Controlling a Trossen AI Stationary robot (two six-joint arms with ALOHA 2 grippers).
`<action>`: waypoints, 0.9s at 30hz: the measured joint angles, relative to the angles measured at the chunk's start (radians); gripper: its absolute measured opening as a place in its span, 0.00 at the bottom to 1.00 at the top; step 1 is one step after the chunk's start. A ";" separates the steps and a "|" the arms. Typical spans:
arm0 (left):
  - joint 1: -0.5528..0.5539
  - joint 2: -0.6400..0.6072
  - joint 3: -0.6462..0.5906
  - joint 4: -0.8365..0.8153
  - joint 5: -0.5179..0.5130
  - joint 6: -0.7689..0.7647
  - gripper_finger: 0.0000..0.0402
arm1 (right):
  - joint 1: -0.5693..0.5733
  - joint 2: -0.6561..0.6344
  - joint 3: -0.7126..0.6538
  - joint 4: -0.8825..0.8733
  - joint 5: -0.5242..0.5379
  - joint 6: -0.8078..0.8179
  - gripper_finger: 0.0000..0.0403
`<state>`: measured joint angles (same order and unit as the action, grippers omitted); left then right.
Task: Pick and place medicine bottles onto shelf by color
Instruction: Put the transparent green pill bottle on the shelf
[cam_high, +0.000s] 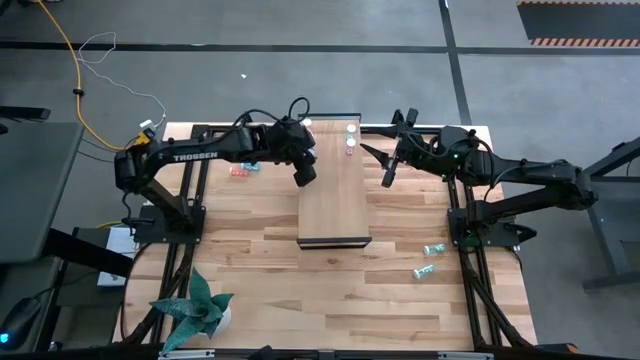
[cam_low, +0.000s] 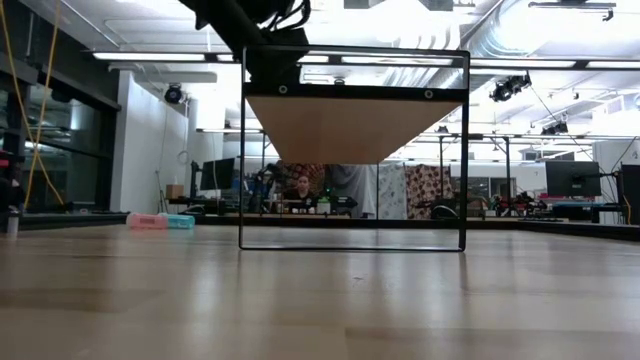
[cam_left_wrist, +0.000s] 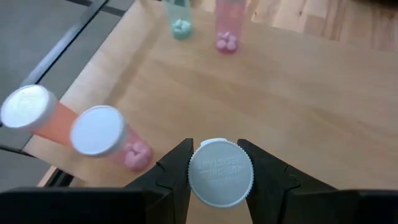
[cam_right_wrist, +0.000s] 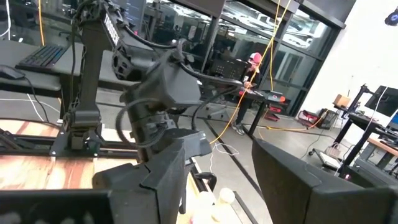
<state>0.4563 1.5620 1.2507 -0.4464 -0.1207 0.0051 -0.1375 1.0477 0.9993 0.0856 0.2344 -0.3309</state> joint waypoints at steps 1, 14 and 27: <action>0.006 0.000 0.000 -0.003 0.010 0.000 0.28 | 0.000 0.000 0.000 0.000 0.000 0.000 0.44; 0.017 0.000 0.000 -0.002 0.028 0.026 0.28 | 0.000 0.000 0.000 0.000 0.000 0.000 0.44; 0.020 0.000 0.000 -0.001 0.028 0.036 0.29 | 0.000 0.000 0.000 0.000 0.000 0.000 0.44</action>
<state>0.4763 1.5620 1.2507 -0.4473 -0.0925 0.0407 -0.1376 1.0480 0.9993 0.0856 0.2344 -0.3305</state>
